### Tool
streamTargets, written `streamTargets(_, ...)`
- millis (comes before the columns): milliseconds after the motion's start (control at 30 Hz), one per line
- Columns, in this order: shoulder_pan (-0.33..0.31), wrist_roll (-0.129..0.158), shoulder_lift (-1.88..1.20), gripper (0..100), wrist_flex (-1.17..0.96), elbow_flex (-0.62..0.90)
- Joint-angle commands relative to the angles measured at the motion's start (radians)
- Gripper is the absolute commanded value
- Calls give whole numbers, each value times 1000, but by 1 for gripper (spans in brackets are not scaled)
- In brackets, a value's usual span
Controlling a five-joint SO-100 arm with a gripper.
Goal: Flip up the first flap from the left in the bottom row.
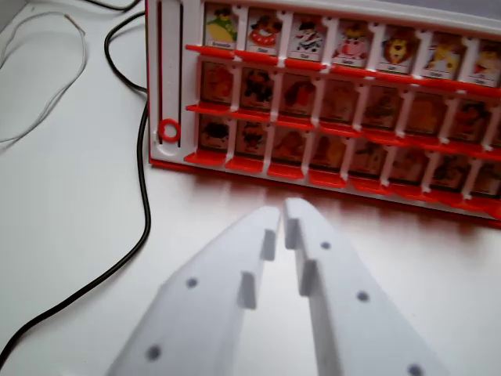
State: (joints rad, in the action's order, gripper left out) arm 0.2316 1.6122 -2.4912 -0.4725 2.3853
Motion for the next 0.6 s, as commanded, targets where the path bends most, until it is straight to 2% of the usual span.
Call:
streamTargets(0,72,3,181,0,130,-120)
streamTargets(133,124,-11,327,0,179,-141)
streamTargets(233,143,-9,428,0,238,-143)
streamTargets(433,149,-14,658,0,342,-225)
streamTargets(567,147,-14,799,0,368,-333)
